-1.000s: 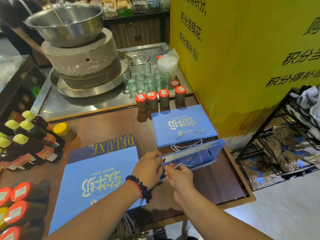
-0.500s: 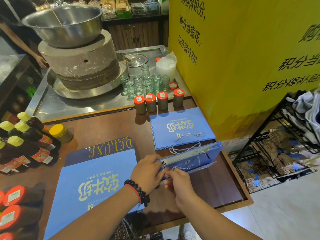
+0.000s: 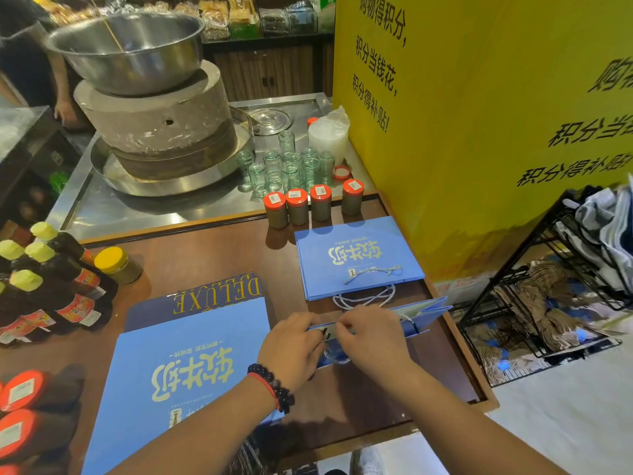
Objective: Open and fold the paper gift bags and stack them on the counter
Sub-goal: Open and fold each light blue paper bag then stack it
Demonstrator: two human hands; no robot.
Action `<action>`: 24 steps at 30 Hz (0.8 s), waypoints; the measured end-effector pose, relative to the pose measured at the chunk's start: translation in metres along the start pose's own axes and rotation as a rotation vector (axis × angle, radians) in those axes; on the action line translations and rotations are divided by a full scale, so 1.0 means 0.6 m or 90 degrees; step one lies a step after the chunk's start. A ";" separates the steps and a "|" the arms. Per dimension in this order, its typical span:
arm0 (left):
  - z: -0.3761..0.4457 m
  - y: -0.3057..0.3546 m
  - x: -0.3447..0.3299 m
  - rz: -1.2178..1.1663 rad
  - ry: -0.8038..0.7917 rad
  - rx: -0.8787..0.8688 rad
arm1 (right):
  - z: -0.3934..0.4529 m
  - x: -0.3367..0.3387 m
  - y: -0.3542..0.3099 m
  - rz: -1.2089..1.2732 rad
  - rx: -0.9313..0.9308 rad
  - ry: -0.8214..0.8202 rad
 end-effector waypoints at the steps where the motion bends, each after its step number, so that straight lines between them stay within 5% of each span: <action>1: -0.002 0.002 0.002 -0.004 0.004 -0.008 | 0.008 -0.005 -0.002 -0.024 -0.015 -0.089; 4: -0.007 0.009 0.012 -0.018 0.024 -0.020 | 0.020 -0.019 0.002 0.032 -0.094 -0.252; 9: -0.008 0.011 0.016 -0.023 0.045 -0.013 | 0.027 -0.036 -0.002 0.087 -0.138 -0.289; 13: -0.008 0.002 0.005 -0.016 0.029 -0.010 | 0.025 -0.034 -0.002 0.071 -0.160 -0.200; 17: -0.007 -0.001 0.005 -0.017 0.029 -0.004 | 0.026 -0.026 0.013 0.204 -0.164 -0.143; 21: -0.005 -0.010 -0.004 -0.083 0.026 0.011 | -0.012 0.001 0.015 0.336 -0.119 0.026; 24: -0.005 -0.012 -0.002 -0.100 0.029 0.018 | -0.051 -0.006 0.017 0.281 -0.090 0.046</action>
Point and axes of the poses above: each hand's wrist, its own z-axis towards the middle knuckle, its own x-axis out of the back of the hand, y = z × x, the point moved 4 cm from there along z, towards the middle knuckle, and after that the axes turned 7 degrees about z, right-handed, at the moved point
